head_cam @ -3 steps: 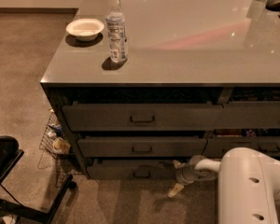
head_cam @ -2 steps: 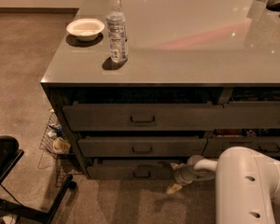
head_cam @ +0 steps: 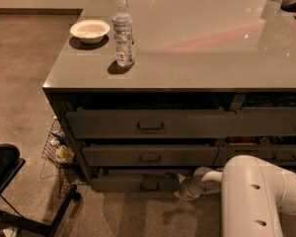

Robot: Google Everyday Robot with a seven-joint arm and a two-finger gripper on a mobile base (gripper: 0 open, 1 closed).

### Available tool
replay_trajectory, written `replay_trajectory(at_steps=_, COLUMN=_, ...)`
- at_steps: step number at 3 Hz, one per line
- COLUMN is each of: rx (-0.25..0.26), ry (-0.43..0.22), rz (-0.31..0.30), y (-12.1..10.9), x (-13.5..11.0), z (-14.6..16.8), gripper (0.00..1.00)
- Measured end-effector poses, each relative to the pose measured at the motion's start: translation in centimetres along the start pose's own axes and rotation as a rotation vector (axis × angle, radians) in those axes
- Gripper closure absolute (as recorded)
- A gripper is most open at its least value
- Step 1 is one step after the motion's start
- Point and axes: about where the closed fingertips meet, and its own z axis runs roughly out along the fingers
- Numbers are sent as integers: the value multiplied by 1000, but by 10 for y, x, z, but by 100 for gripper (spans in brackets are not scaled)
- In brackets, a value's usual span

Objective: Open bottom drawer

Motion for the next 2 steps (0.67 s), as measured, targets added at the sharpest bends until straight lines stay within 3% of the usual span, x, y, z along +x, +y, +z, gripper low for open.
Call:
replay_trajectory(at_steps=1, rx=-1, ry=1, rz=0, y=2, x=0, z=-1, gripper=95)
replay_trajectory(at_steps=2, rx=-1, ry=1, rz=0, y=2, x=-1, z=-2, gripper=100)
